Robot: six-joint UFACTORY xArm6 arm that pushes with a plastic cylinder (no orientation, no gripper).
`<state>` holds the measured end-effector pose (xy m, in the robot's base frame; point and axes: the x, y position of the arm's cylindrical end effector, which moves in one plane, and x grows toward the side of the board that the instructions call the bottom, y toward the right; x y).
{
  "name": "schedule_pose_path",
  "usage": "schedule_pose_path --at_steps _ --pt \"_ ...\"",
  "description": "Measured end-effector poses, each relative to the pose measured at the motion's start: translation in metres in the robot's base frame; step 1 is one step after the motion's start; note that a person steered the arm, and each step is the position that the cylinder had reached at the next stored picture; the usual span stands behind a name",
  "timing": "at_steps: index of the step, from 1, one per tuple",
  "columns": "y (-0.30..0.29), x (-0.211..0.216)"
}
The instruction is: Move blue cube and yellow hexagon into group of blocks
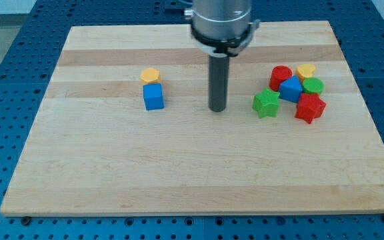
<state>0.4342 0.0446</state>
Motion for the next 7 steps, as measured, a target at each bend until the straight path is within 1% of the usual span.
schedule_pose_path --at_steps 2,3,4,5,6,7 --pt "0.087 0.0" --pt "0.091 0.0" --pt "0.063 0.013" --pt "0.035 0.043" --pt "-0.066 0.064" --pt "-0.18 0.057"
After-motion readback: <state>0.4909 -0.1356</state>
